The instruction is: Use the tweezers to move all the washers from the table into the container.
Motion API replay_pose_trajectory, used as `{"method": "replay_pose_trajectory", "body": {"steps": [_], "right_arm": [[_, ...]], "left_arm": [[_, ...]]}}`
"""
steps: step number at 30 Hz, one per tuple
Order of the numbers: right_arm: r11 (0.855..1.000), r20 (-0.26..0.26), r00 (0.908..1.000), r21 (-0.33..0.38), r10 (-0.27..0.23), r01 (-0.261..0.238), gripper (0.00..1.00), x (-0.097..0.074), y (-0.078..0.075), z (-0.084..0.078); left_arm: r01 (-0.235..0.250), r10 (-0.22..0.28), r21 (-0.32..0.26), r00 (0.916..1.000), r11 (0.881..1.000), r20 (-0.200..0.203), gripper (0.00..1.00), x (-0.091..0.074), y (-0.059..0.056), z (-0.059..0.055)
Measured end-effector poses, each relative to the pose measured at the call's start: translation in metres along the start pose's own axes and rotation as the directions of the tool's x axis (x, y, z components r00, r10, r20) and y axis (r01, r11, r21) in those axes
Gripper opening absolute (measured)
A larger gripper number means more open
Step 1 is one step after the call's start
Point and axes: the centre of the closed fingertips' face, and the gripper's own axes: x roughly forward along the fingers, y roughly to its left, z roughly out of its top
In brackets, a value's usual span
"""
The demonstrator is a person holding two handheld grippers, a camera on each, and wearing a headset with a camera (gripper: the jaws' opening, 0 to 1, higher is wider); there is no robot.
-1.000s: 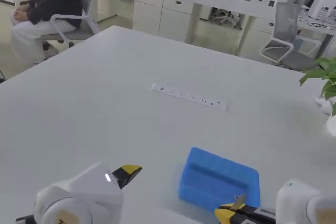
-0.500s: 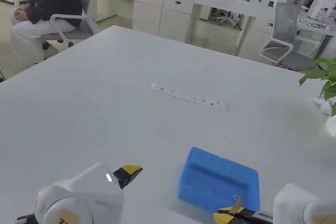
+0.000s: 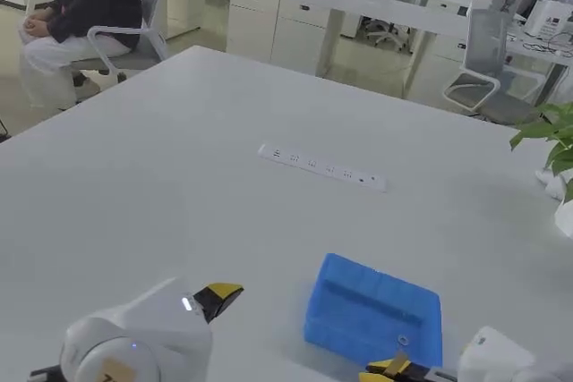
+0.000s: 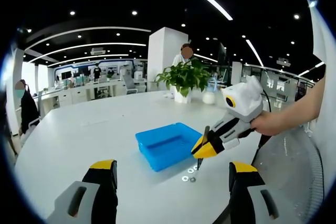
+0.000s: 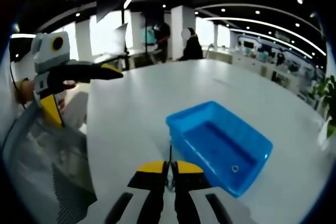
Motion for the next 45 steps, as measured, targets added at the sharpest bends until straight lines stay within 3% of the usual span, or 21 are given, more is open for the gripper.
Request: {"method": "replay_pose_trajectory", "body": {"steps": [8, 12, 23, 30, 37, 42, 45], "right_arm": [[1.000, 0.024, 0.9997, 0.017, -0.010, 0.010, 0.02, 0.001, -0.008, 0.004], [0.997, 0.028, 0.9996, 0.079, 0.005, -0.008, 0.03, 0.004, -0.009, 0.004], [0.998, 0.014, 0.9999, 0.068, 0.006, -0.006, 0.04, 0.005, -0.009, 0.002], [0.998, 0.006, 0.9999, 0.059, 0.011, -0.011, 0.04, 0.005, -0.006, -0.001], [1.000, -0.005, 1.0000, -0.002, 0.003, -0.003, 0.03, 0.004, -0.003, -0.001], [0.999, 0.007, 1.0000, 0.032, -0.002, 0.002, 0.02, 0.001, -0.006, -0.001], [0.998, 0.045, 0.9989, 0.059, -0.013, 0.010, 0.03, -0.004, -0.010, 0.009]], "left_arm": [[0.003, -0.003, 0.001, 1.0000, 1.000, 0.001, 0.89, 0.000, 0.000, 0.000], [0.006, -0.006, 0.005, 1.0000, 1.000, -0.003, 0.89, 0.000, -0.001, -0.001], [0.017, -0.017, 0.005, 0.9998, 1.000, -0.011, 0.87, 0.001, -0.003, -0.002], [0.015, -0.015, -0.003, 0.9999, 1.000, 0.005, 0.88, 0.001, -0.002, 0.001], [0.013, -0.013, -0.008, 0.9998, 1.000, 0.015, 0.89, 0.000, -0.002, 0.003], [0.010, -0.009, -0.017, 0.9996, 1.000, 0.026, 0.90, 0.000, -0.001, 0.004], [0.011, -0.010, -0.025, 0.9994, 1.000, 0.032, 0.90, -0.001, -0.001, 0.005]]}}
